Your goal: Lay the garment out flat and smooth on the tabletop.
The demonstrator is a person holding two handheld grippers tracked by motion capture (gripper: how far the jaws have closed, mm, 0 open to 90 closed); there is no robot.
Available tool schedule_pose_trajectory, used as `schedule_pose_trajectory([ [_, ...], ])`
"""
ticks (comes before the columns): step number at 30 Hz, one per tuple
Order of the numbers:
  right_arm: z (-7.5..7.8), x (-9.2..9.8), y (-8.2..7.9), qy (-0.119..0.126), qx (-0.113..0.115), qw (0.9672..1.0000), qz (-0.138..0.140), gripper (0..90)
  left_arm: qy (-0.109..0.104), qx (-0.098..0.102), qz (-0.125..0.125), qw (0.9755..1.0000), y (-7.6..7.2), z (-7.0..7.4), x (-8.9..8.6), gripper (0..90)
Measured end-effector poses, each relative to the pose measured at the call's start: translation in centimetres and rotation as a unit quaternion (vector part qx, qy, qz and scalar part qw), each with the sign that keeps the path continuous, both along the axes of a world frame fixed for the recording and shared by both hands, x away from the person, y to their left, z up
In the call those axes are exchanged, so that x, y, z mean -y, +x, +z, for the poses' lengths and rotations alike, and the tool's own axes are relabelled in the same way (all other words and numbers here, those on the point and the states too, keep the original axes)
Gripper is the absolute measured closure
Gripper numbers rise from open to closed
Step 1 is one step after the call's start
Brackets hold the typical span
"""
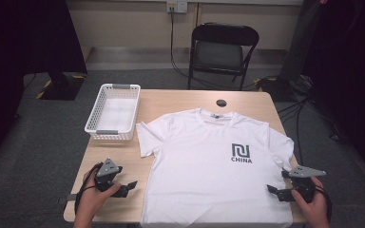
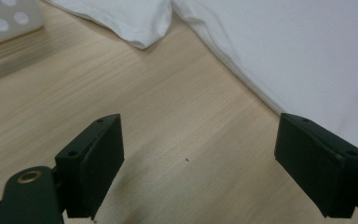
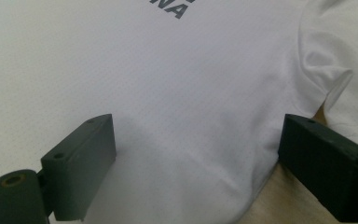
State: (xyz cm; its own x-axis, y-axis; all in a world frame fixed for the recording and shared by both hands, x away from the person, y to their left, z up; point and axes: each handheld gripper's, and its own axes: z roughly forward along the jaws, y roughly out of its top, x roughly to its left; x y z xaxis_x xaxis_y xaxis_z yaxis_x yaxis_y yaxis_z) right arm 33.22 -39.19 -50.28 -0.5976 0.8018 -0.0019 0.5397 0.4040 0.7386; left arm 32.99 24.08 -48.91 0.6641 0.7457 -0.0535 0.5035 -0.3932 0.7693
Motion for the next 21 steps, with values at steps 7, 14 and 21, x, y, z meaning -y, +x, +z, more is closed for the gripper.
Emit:
schedule_pose_trajectory([
  [7,0.0,0.0,0.0,0.0,0.0,1.0,0.0,9.9,0.007,-0.004,0.002,1.0,0.0,-0.4,-0.3,15.4],
  [14,0.0,0.0,0.0,0.0,0.0,1.0,0.0,9.9,0.014,-0.006,0.002,0.9999,0.1,-0.7,-0.5,15.4],
  [21,0.0,0.0,0.0,0.0,0.0,1.0,0.0,9.9,0.024,-0.007,0.004,0.9997,0.1,-1.1,-0.6,15.3],
])
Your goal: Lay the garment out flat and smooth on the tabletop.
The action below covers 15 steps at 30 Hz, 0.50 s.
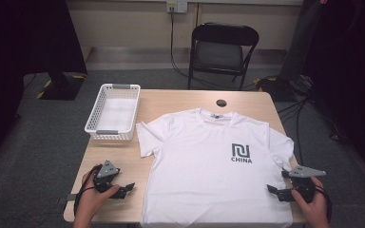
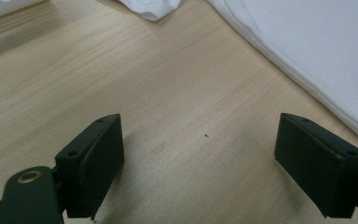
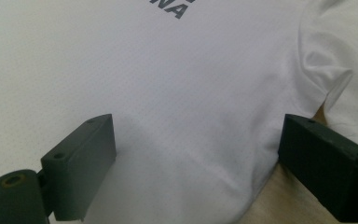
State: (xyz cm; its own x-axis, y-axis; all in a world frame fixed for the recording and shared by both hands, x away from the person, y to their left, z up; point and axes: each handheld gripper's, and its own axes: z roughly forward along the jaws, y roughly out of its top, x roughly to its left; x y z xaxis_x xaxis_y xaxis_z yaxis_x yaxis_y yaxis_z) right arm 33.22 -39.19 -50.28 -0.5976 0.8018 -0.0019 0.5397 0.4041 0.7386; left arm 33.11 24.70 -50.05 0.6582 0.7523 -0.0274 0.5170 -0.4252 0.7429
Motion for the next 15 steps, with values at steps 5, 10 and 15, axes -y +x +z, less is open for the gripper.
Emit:
schedule_pose_trajectory([
  [5,0.0,0.0,0.0,0.0,0.0,1.0,0.0,9.9,0.001,0.005,-0.001,1.0,-0.01,-0.11,-0.06,15.3],
  [10,0.0,0.0,0.0,0.0,0.0,1.0,0.0,9.9,0.013,0.011,-0.01,0.9998,-0.02,-0.14,0.04,15.0],
  [15,0.0,0.01,0.02,0.0,0.0,1.0,0.001,9.9,0.015,0.012,-0.012,0.9997,-0.03,-0.14,0.08,14.6],
])
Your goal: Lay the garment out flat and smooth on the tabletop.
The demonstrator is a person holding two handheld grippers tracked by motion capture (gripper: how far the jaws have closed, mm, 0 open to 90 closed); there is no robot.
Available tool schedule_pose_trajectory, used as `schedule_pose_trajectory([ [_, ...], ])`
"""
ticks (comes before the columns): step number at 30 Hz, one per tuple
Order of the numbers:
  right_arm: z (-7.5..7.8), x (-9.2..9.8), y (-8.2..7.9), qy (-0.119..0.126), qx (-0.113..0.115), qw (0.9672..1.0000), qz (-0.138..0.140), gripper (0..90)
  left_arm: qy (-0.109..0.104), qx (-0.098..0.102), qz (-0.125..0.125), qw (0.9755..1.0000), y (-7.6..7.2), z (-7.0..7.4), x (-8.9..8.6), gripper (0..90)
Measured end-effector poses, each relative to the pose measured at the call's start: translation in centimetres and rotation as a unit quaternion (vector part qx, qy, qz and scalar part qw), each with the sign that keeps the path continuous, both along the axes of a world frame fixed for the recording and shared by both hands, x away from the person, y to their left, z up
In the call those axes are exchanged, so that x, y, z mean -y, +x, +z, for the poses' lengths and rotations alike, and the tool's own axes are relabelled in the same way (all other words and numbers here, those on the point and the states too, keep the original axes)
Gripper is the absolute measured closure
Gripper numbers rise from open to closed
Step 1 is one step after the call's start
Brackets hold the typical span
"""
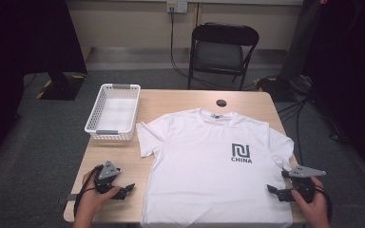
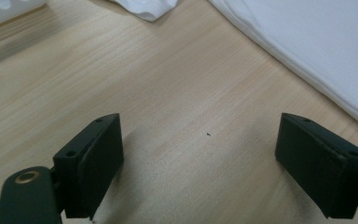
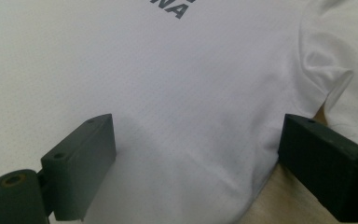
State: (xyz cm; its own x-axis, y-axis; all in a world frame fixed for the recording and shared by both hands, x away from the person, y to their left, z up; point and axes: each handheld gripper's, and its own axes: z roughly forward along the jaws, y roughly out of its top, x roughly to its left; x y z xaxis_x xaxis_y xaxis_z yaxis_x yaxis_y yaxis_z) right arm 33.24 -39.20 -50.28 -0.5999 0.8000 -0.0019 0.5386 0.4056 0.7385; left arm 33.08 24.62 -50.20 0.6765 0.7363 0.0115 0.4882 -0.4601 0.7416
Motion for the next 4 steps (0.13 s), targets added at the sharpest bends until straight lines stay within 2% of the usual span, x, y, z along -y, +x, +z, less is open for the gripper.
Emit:
schedule_pose_trajectory([
  [4,0.0,0.0,0.0,0.0,0.0,1.0,0.0,9.9,-0.002,-0.003,-0.001,1.0,0.01,-0.01,0.01,13.9],
])
